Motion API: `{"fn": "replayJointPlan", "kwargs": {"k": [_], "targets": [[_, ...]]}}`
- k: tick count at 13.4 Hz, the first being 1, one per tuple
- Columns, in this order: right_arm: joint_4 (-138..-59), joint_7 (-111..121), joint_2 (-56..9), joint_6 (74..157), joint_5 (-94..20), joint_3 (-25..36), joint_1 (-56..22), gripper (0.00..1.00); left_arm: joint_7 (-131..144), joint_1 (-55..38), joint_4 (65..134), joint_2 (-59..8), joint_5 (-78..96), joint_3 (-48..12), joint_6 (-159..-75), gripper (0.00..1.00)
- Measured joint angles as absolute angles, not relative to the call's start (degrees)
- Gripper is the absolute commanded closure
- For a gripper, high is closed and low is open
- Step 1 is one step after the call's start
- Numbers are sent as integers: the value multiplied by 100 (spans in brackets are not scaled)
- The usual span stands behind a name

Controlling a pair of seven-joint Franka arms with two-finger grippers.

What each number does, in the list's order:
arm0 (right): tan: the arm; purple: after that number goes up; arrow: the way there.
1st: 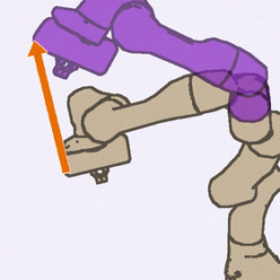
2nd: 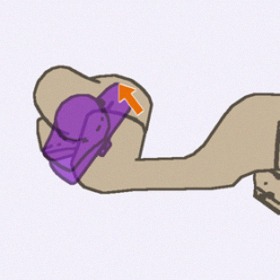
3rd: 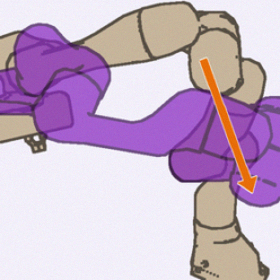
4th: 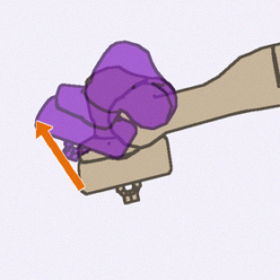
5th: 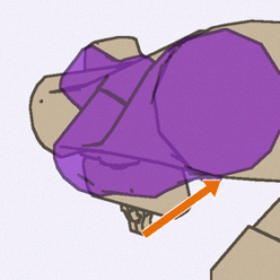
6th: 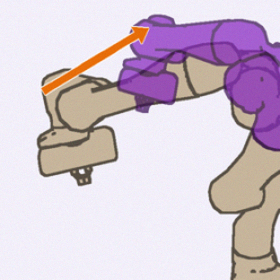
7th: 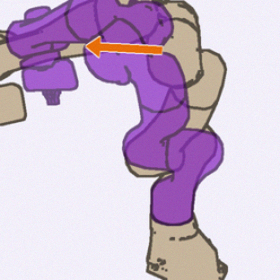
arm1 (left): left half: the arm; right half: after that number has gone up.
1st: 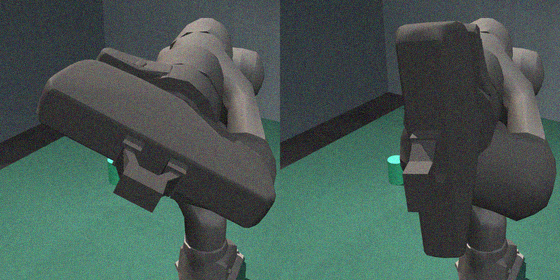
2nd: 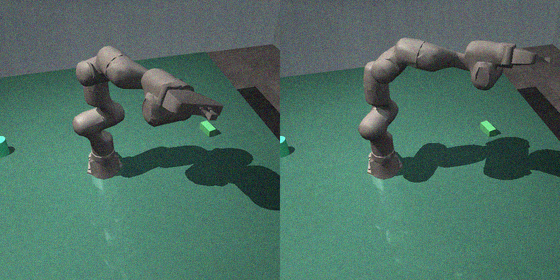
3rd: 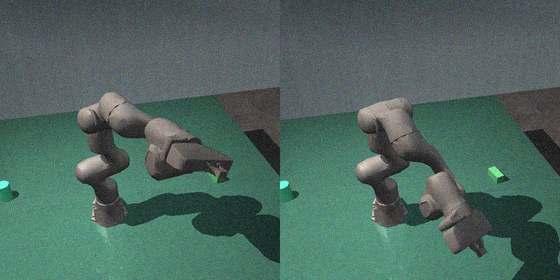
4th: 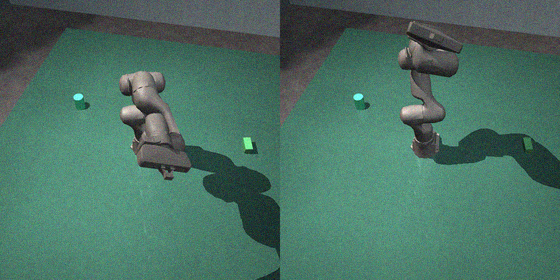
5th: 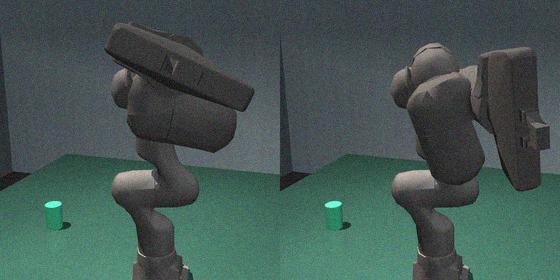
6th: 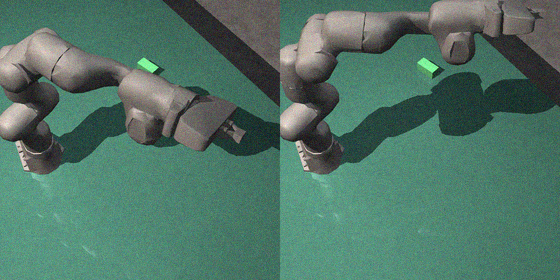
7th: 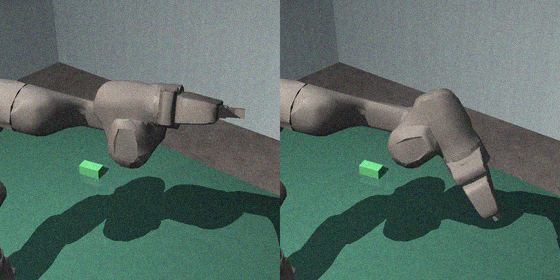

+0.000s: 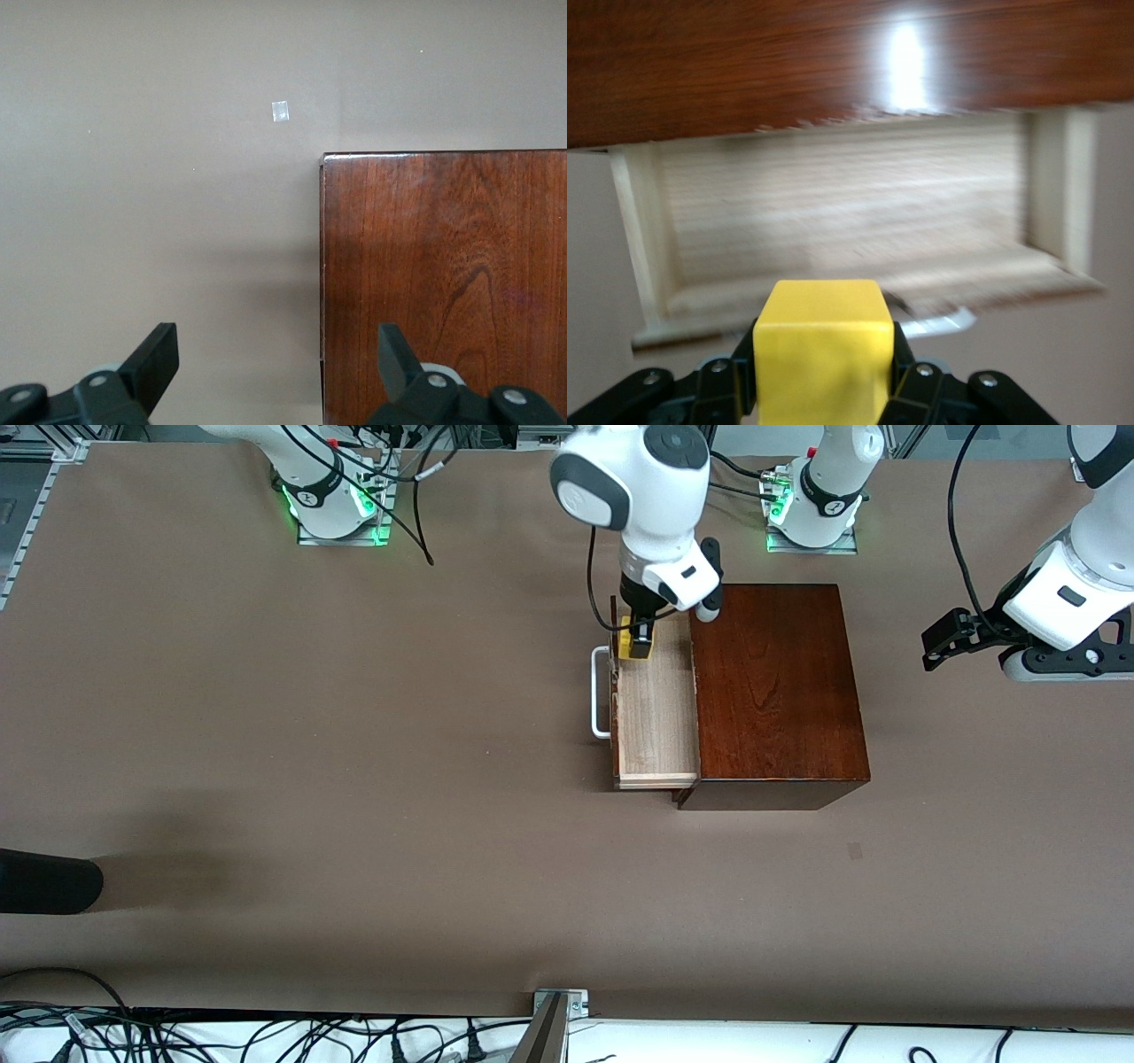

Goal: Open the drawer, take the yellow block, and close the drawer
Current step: 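Lift the yellow block out and carry it away with the right gripper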

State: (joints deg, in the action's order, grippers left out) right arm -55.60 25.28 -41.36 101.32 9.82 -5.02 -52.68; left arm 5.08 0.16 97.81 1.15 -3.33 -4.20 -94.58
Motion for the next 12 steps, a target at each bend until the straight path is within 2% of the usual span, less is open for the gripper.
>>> {"fn": "replayJointPlan", "kwargs": {"k": [5,7,9,12], "targets": [[-5423,2582,-3312,9643,726,-435,-3826,100,508,17,9780,115,-333,-422,-9456,0],[-5620,2553,-3047,9586,430,-321,-3299,100,508,18,9779,115,-333,-421,-9455,0],[-6440,2533,-2528,9673,134,-259,-2603,100,508,19,9778,115,-332,-422,-9455,0],[-8136,2548,-1729,9995,-25,-235,-1400,100,508,20,9777,114,-332,-423,-9455,0]]}}
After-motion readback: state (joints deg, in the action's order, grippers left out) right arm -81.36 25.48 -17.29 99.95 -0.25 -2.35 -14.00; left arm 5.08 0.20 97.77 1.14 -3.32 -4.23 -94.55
